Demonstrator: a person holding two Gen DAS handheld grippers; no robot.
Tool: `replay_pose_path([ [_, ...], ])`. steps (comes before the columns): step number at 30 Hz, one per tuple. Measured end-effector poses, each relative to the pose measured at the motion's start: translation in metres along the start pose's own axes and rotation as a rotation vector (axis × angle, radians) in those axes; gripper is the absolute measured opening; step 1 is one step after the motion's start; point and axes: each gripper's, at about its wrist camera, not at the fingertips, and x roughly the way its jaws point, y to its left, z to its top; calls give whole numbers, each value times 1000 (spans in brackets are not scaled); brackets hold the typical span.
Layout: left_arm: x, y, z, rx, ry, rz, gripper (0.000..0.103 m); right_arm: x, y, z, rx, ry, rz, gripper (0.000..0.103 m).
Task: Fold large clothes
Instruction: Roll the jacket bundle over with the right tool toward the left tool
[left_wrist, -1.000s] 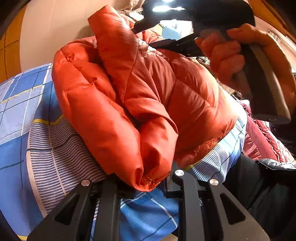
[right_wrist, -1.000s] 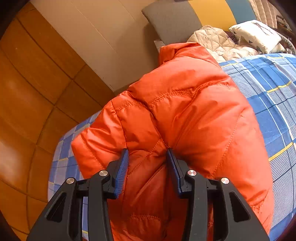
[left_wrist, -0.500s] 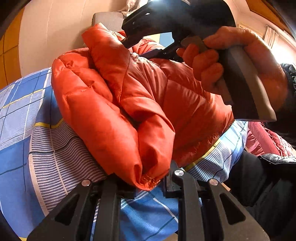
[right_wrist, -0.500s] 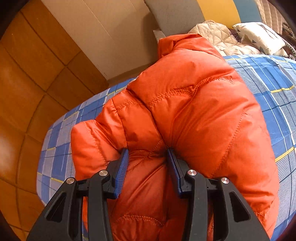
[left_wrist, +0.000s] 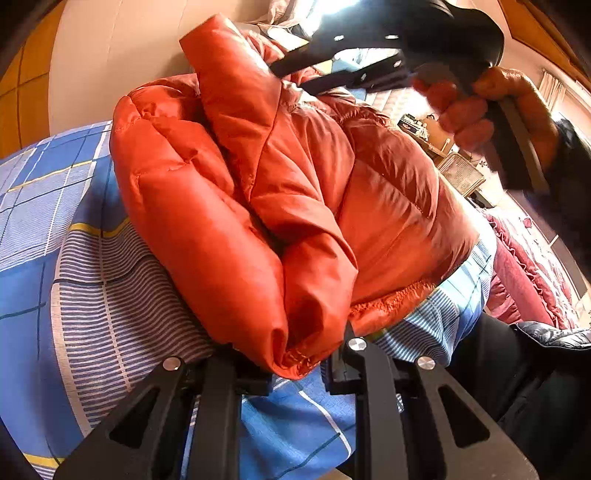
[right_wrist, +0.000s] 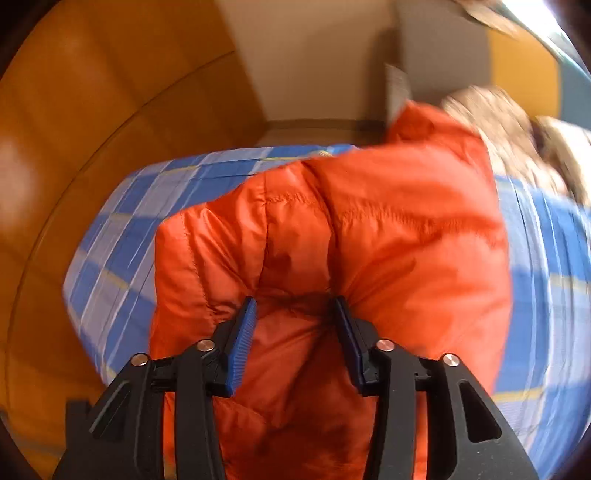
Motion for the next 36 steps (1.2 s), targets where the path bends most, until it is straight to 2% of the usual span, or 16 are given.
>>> replay_pose_path([
  [1, 0, 0, 0, 2, 1, 2, 17, -7, -3, 3, -57, -14, -20, 54],
  [3, -1, -2, 0, 7, 4, 5, 17, -15, -7, 8, -138, -11, -5, 57],
  [4, -1, -2, 0, 14, 4, 6, 17, -15, -7, 10, -198, 10, 14, 57],
  [10, 1, -7, -2, 37, 15, 9, 17, 3, 10, 3, -621, 163, -5, 57],
  [20, 2, -7, -3, 36, 21, 2, 17, 36, 24, 6, -882, 386, 34, 57],
  [24, 3, -6, -5, 31, 28, 8, 17, 53, 32, -5, -934, 448, 14, 57],
  [27, 3, -7, -7, 22, 32, 26, 16, 66, 29, -11, -899, 447, 22, 57],
  [31, 3, -12, -8, 19, 38, 54, 16, 64, 19, -13, -823, 401, 30, 57],
  [36, 1, -26, -7, 20, 45, 107, 16, 40, 12, -14, -755, 288, -11, 58],
])
